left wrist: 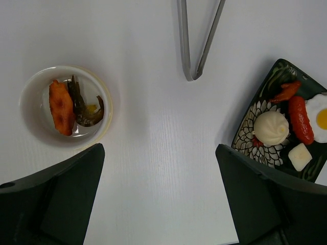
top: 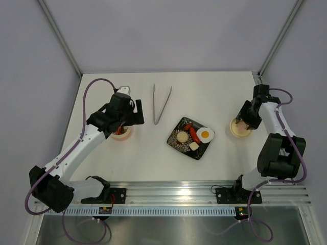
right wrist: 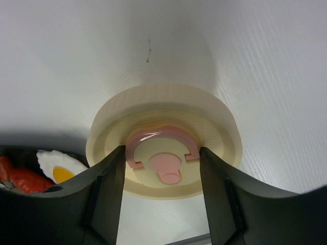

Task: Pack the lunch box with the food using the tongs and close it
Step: Pick up the box lid from the center of the board, then place the box lid at the center of the board.

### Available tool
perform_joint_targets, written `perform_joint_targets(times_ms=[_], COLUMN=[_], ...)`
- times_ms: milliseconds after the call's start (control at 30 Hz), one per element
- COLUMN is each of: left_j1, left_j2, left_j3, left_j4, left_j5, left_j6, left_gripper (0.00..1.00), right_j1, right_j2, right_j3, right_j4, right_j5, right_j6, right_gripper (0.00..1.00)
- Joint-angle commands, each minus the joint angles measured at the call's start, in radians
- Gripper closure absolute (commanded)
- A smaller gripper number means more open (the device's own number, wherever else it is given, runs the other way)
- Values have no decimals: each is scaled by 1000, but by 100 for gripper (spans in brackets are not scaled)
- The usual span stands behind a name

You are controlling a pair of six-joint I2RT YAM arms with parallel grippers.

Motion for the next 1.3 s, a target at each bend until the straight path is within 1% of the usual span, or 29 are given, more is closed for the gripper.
perform_joint_targets(times_ms=[0, 200, 233, 333, 367, 400, 433, 467, 567, 600, 633, 667, 700, 733, 800, 833, 933, 1000, 1100, 1267], left_j1=[2, 6, 6, 17, 29, 35, 54, 61, 95, 101, 104, 109, 112, 114, 118, 118, 123, 126, 128, 128], left_j2=[-27, -35, -39, -62, -78, -84, -101, -101, -138, -145, -159, -164, -168, -174, -182, -190, -205, -219, -233, -251], left_j3=[58, 130, 147, 179, 201, 213, 234, 247, 274, 287, 293, 296, 301, 304, 305, 304, 299, 296, 285, 248], left_j4=[-22, -113, -129, -180, -192, -214, -223, -232, -258, -261, -268, -271, -275, -286, -297, -304, -317, -323, -330, -333], left_j5=[-55, -107, -110, -141, -151, -158, -168, -173, -178, -178, -178, -179, -181, -181, -184, -185, -188, -193, -185, -172], left_j6=[-1, 16, 18, 24, 27, 37, 44, 48, 62, 68, 71, 73, 74, 74, 73, 74, 76, 77, 74, 53], left_gripper=[5, 5, 5, 5, 5, 5, 5, 4, 4, 4, 4, 4, 4, 4, 4, 4, 4, 4, 4, 4], right_j1=[77, 228, 281, 370, 441, 479, 559, 602, 732, 819, 863, 901, 970, 999, 1050, 1093, 1154, 1174, 1193, 1194], right_j2=[-81, -147, -156, -166, -162, -158, -138, -126, -45, -19, 42, 73, 110, 182, 256, 325, 452, 530, 594, 675], right_j3=[24, 62, 70, 99, 109, 128, 156, 170, 223, 266, 289, 346, 380, 410, 508, 539, 657, 735, 808, 851], right_j4=[-55, -113, -124, -136, -138, -138, -146, -147, -147, -146, -140, -137, -138, -136, -136, -135, -136, -143, -149, -147], right_j5=[-27, -15, -16, -10, 3, 10, 23, 34, 71, 83, 89, 97, 100, 99, 91, 85, 56, 43, 33, 30], right_j6=[27, 78, 97, 148, 162, 177, 202, 217, 272, 288, 308, 315, 320, 326, 328, 326, 320, 316, 314, 320], right_gripper=[84, 84, 84, 85, 85, 85, 85, 85, 84, 85, 84, 84, 84, 84, 84, 84, 84, 83, 82, 75])
